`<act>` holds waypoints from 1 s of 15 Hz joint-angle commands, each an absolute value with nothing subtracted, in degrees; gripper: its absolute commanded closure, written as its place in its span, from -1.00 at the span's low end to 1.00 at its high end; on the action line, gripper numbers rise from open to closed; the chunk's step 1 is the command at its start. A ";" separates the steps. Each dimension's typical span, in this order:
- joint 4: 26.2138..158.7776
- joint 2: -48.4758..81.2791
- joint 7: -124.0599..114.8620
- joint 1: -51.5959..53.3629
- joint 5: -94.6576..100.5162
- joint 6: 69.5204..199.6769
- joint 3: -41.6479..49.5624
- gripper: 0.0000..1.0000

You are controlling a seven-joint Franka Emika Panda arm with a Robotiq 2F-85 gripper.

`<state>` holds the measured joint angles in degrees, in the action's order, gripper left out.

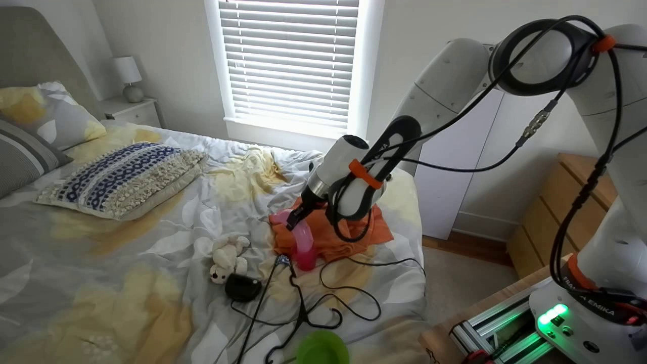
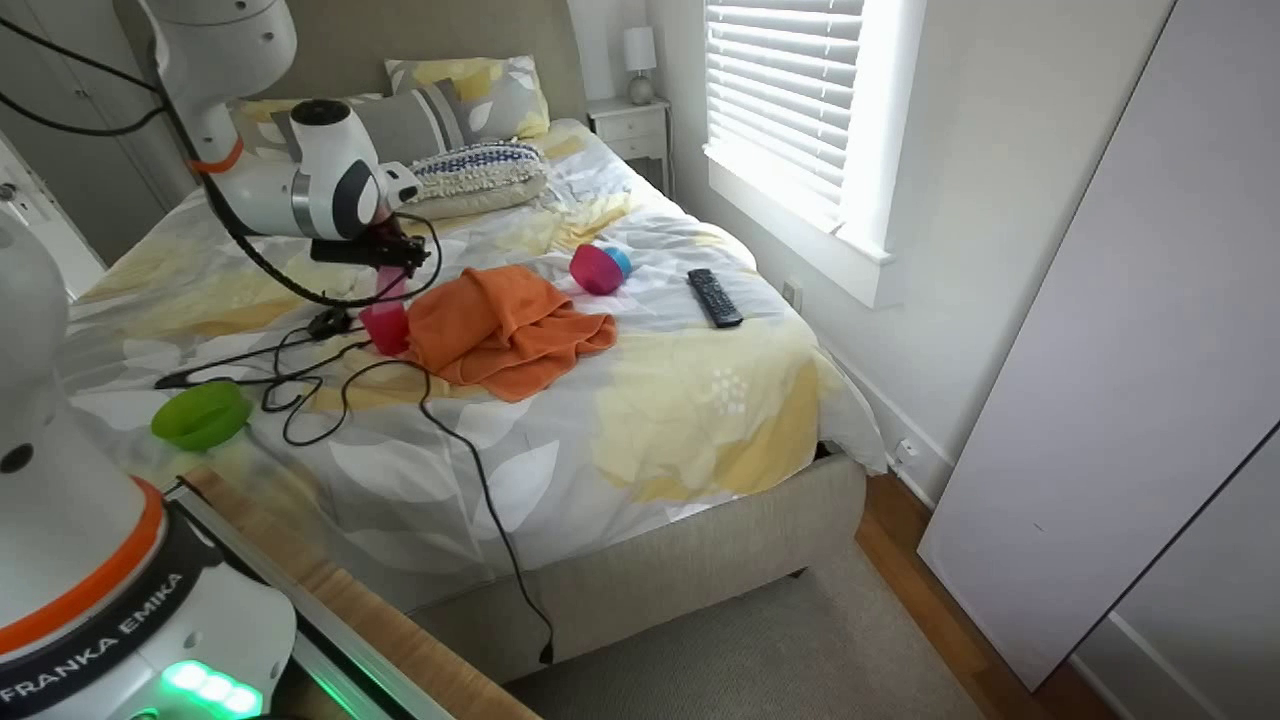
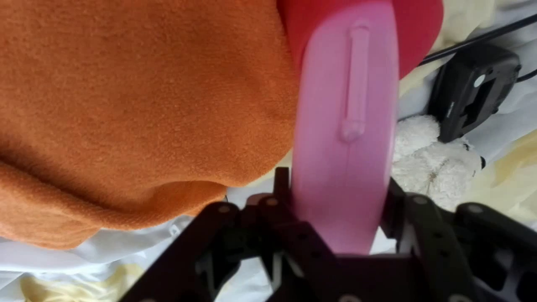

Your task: Put the pink thing into the cup

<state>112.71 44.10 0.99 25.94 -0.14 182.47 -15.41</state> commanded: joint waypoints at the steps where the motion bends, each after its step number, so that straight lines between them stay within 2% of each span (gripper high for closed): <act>1: 112.74 46.66 2.17 25.47 2.30 185.75 -16.23 0.52; 2: 112.71 47.04 2.75 24.96 2.94 185.85 -16.76 0.52; 3: 112.77 47.28 3.30 24.25 3.60 186.11 -17.50 -0.48; 4: 112.93 47.19 3.58 24.08 3.97 186.11 -17.67 -0.50; 8: 115.81 43.10 4.62 24.10 5.37 186.05 -17.22 -0.99; 12: 119.57 36.90 4.83 23.48 5.90 184.94 -17.12 -1.00; 14: 121.39 34.39 5.47 20.00 6.31 182.16 -20.89 -1.00; 15: 122.13 33.68 7.16 15.83 7.26 179.97 -25.51 -1.00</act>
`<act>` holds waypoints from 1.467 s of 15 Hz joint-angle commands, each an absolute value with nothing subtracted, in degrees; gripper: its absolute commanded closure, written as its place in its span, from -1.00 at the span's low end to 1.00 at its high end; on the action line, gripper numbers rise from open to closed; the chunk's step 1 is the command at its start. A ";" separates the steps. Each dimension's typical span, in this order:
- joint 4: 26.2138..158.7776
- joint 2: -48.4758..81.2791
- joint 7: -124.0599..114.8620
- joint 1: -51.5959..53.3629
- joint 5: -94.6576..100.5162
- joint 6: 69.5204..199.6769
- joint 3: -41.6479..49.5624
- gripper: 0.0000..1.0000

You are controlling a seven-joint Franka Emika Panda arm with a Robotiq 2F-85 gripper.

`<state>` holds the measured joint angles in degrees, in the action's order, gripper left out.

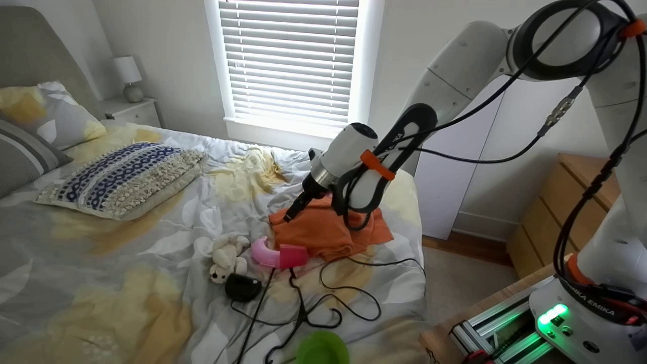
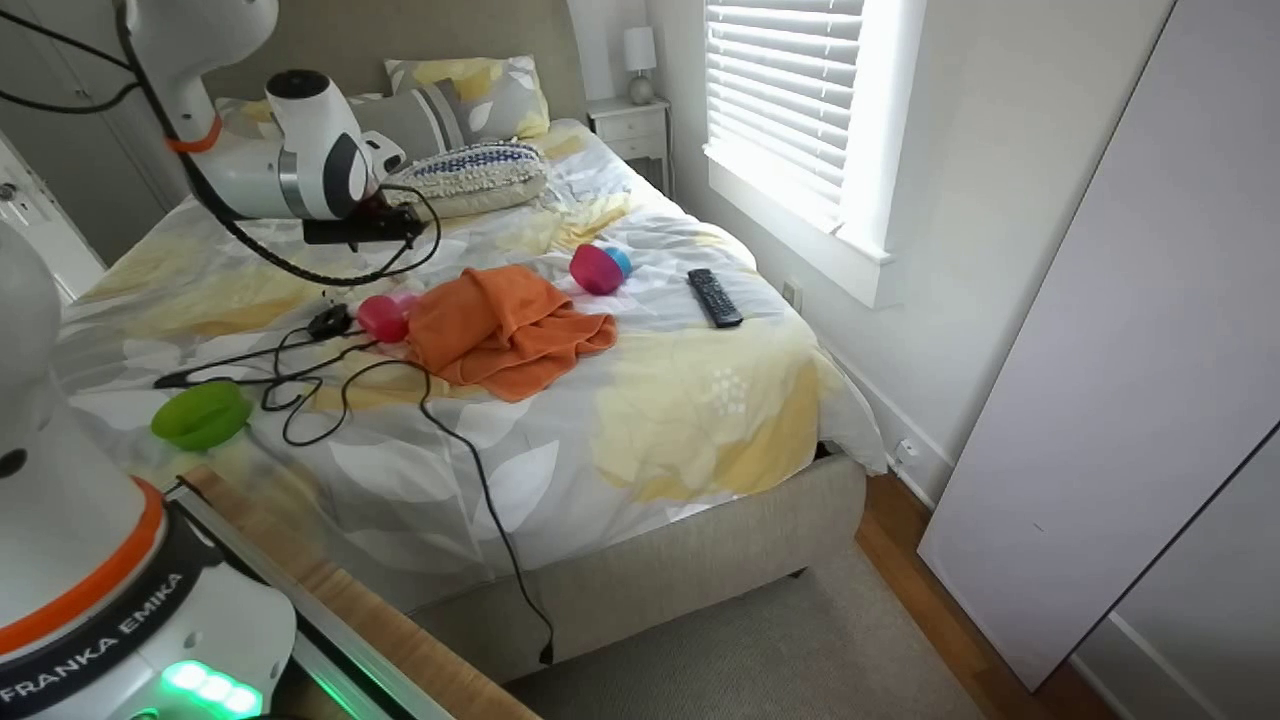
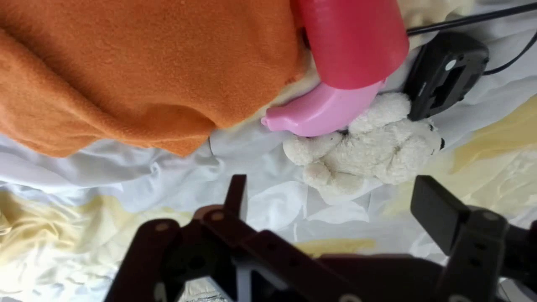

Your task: Put the pink thing into the cup

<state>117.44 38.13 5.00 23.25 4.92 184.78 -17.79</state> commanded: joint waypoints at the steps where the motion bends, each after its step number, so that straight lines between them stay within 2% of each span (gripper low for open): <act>1: 122.88 32.87 8.05 12.19 6.80 176.93 -29.83 -1.00; 4: 124.13 31.04 10.90 1.37 -0.79 165.20 -42.19 -1.00; 6: 124.93 26.69 8.16 -0.17 -5.94 158.03 -42.29 -1.00; 11: 126.69 15.46 2.67 0.87 -15.07 146.50 -35.02 -1.00; 16: 129.27 8.72 -9.38 7.59 -13.19 141.77 -23.35 -1.00; 17: 126.34 11.89 -2.96 7.52 -15.26 142.44 -23.60 -1.00; 22: 128.06 9.68 -7.19 9.58 -14.63 142.21 -21.14 -1.00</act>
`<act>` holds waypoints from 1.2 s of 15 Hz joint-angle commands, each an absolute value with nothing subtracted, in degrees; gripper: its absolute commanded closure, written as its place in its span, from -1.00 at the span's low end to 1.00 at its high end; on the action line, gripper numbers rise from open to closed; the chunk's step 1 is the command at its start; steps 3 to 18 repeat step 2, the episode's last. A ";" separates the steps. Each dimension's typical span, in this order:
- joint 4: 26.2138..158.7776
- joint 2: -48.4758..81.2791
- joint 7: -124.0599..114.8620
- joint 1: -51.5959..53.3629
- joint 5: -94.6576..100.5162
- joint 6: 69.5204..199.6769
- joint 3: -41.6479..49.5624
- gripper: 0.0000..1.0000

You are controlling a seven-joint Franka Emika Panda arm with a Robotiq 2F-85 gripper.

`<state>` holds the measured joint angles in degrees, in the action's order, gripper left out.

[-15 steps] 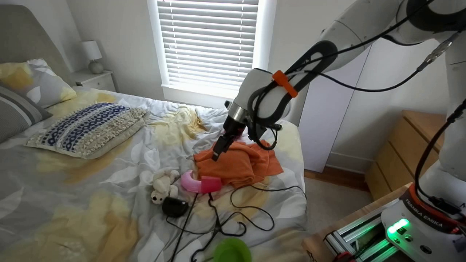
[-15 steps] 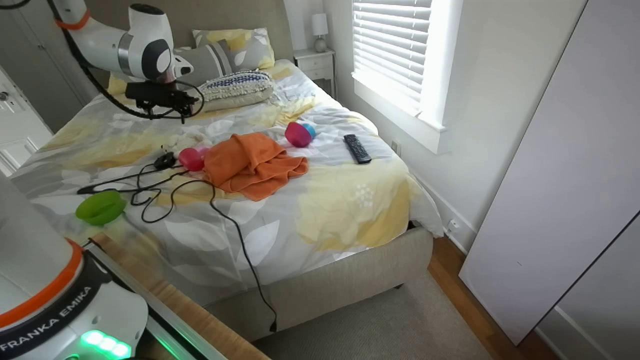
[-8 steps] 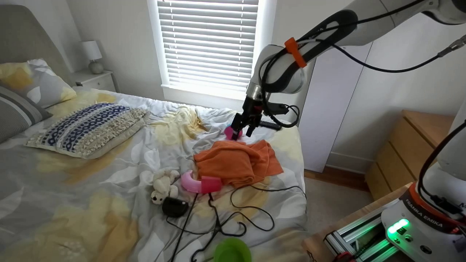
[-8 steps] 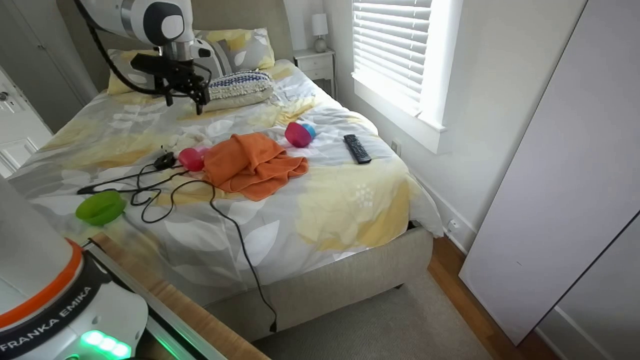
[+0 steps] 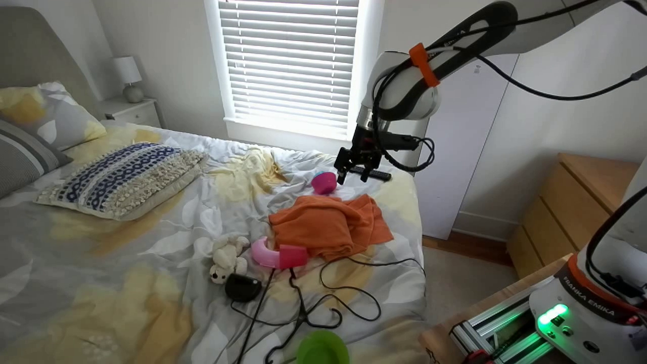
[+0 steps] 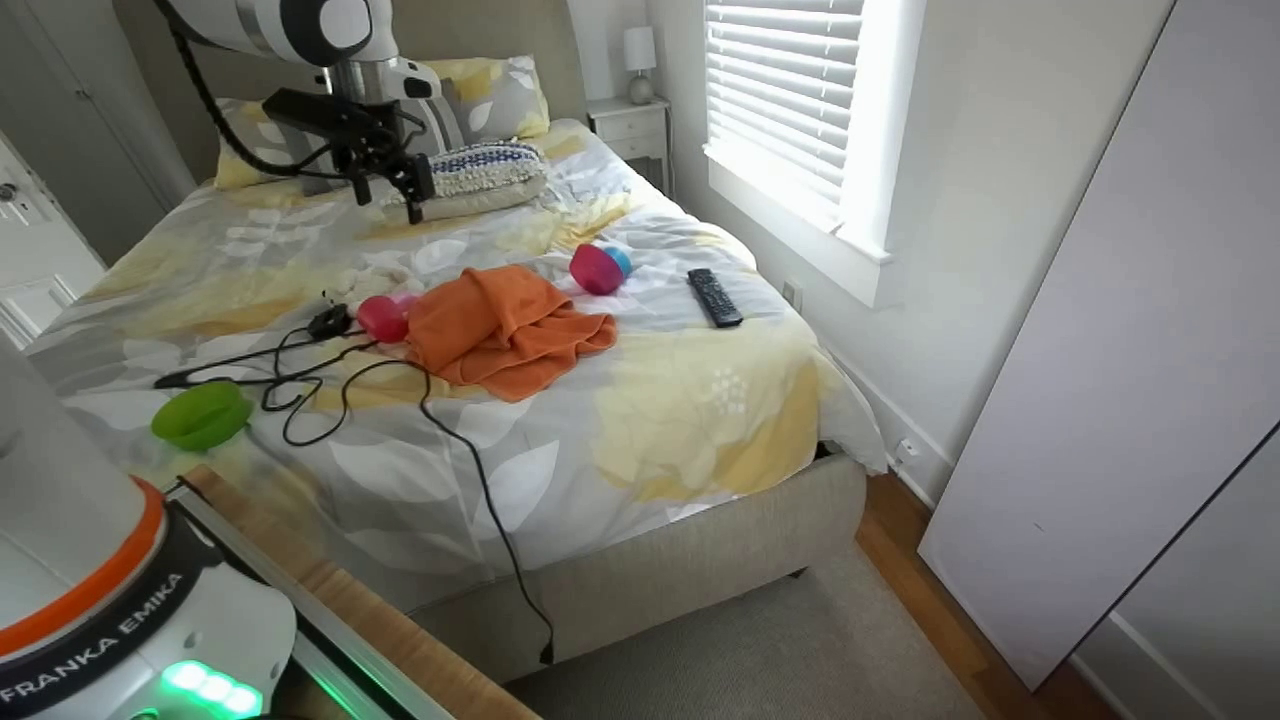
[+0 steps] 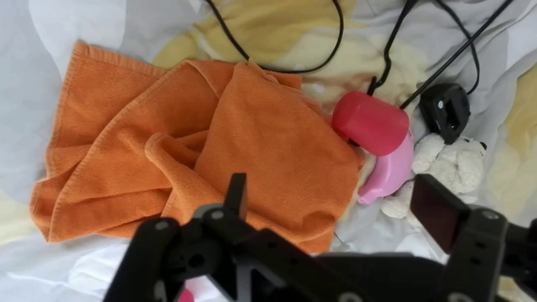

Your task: Put the pink thing into the cup

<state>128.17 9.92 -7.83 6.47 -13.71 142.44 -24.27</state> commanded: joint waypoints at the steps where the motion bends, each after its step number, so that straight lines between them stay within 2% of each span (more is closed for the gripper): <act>1: 128.08 9.68 -7.27 9.68 -14.62 142.21 -21.09 -1.00; 18: 128.09 9.68 -7.30 9.71 -14.62 142.21 -21.06 -1.00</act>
